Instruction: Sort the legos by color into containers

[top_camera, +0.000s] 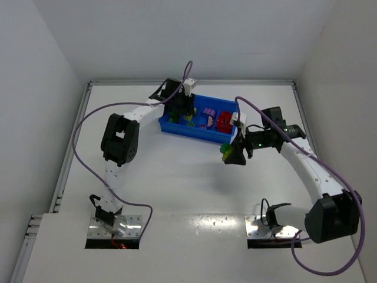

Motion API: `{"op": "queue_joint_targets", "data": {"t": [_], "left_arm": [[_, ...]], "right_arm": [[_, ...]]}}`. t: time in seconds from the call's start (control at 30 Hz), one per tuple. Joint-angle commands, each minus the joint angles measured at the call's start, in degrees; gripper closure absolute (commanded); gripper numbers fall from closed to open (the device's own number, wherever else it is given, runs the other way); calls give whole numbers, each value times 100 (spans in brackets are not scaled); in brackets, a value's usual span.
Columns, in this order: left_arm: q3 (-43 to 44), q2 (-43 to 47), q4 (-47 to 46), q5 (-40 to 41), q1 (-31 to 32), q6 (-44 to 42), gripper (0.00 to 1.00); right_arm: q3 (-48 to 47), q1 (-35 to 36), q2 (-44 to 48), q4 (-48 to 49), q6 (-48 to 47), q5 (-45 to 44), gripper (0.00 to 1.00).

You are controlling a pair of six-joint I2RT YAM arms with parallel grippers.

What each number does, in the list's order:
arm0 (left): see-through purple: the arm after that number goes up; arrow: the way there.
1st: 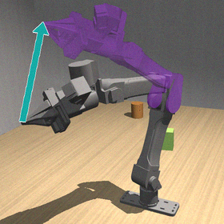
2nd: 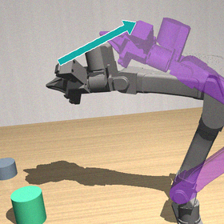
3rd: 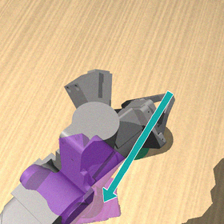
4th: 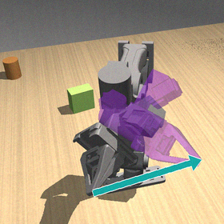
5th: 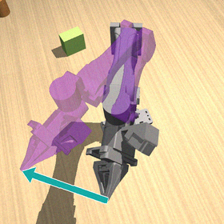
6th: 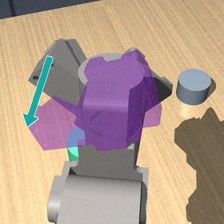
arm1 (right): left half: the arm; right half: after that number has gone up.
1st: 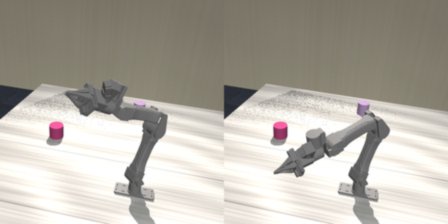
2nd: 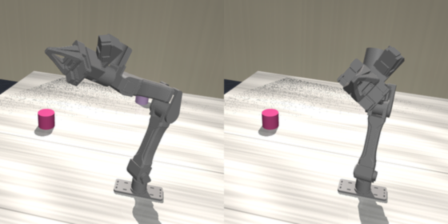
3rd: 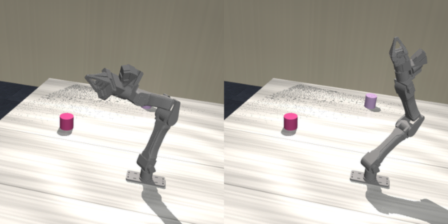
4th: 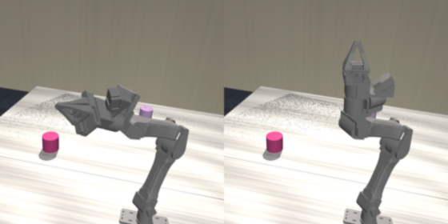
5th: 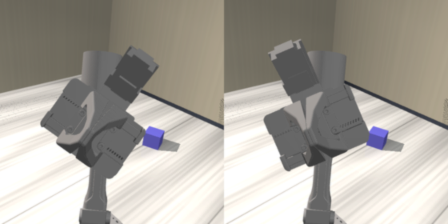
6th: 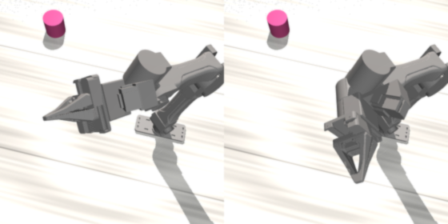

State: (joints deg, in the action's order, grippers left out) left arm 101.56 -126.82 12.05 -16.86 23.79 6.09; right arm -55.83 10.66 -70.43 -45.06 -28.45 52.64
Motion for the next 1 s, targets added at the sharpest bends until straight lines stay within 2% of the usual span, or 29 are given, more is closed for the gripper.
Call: {"op": "queue_joint_targets", "data": {"t": [0.0,0.07,0.13,0.17,0.2,0.23,0.33,0.47,0.5,0.57,0.6,0.63,0.73,0.8,0.97], "left_arm": [[347,18,-98,122,64,-20,83],[347,17,-98,61,64,-20,59],[347,17,-36,-1,64,-20,46],[347,17,-36,-53,64,-20,28],[347,78,-36,-193,64,-20,21],[295,131,-36,-282,64,41,19],[181,569,-36,-808,-93,287,19],[-540,1571,-186,-2756,-392,560,21],[-619,1721,-90,-3701,-393,560,23],[-812,2091,112,-4699,-393,508,24],[-1126,2205,183,-5565,-393,438,24],[-1312,2319,183,-5904,-393,437,24],[-2033,2785,183,-6364,-262,358,24],[-2473,3128,183,-6312,-121,105,24],[-2843,3419,236,-5917,55,-160,24]], "right_arm": [[-6,-46,82,182,-3,141,92],[-59,-46,30,182,-3,194,92],[-59,-46,-31,251,-3,194,92],[-111,6,-32,252,-3,133,92],[-112,7,-32,304,-3,63,92],[-112,76,-84,383,-3,10,92],[-226,147,-155,445,59,-70,92],[-340,278,-269,515,-3,-8,92],[-393,279,-330,516,-3,-8,92],[-393,437,-392,576,-64,211,92],[-463,498,-479,629,-64,333,91],[-577,577,-550,630,-64,334,91],[-998,886,-997,296,-135,685,91],[-1306,965,-1235,15,-135,1061,91],[-1816,1079,-1771,-389,-135,1582,91]]}}
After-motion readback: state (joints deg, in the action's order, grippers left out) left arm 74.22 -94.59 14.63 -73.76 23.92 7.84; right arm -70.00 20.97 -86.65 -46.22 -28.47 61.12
